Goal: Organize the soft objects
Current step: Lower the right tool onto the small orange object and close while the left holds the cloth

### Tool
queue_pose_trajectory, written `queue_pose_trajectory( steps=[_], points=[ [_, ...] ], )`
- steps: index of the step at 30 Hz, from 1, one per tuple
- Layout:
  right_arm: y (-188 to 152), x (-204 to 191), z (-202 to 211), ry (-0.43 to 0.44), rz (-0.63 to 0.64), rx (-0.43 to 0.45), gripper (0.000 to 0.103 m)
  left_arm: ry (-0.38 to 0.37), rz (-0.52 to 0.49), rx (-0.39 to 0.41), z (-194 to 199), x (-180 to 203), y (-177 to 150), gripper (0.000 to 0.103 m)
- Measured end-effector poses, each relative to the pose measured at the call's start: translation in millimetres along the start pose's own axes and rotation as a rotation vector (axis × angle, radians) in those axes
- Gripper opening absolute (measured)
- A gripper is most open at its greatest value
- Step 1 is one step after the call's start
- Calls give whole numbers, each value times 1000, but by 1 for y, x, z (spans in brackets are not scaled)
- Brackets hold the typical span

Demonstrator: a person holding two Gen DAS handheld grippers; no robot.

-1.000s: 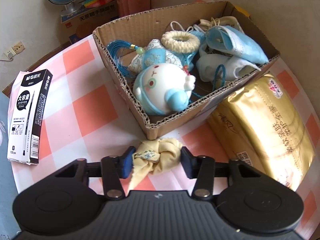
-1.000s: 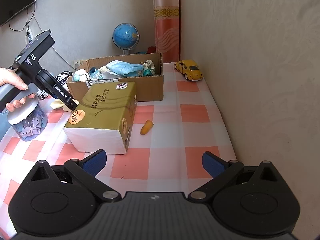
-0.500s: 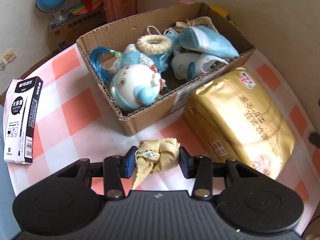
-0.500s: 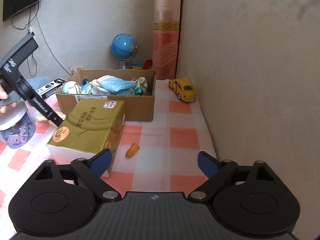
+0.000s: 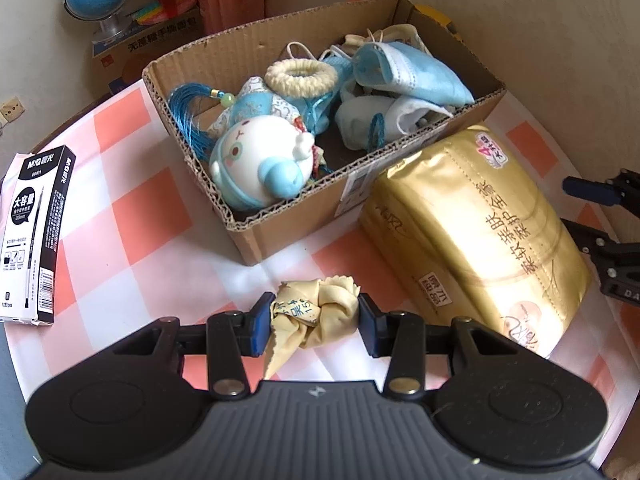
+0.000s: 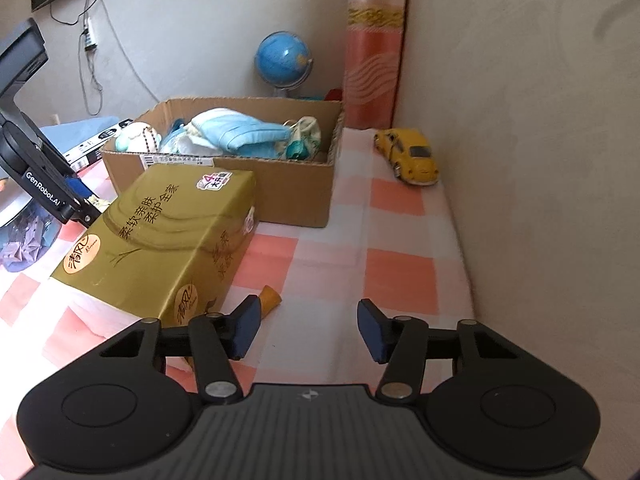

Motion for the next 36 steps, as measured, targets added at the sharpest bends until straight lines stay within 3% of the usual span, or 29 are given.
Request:
queue_pose_trajectory(
  steps=[9,11,15,20,27,36],
  points=[
    [7,5,-17,69,-33,-34,53,-10,5,3,-4,-3,0,43],
    [7,5,-15,53,-32,-32,53,-10,4,4,-4,-3,0,43],
    [5,8,-4,-63,-5,-9,53,-11,2,5,-4,-3,0,43],
    [3,10,6,-1,-30,6,53,-11,6,9,-4,-3,0,43],
    [3,7,-13,61,-45,-21,49,-10,6,8,-4,-3,0,43],
    [0,16,-8,-5,-52,-19,50,-11,6,11,-4,-4,0,43]
  ],
)
Point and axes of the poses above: each gripper's, at about its wrist camera, not at the fingertips, and z roughly against the way its jaws point, x to its right, y to its top, the point moved 3 cm from there along -z, roughly the way its jaws point, and after that the axes turned 9 degrees about -z, right-handed, at the moved point
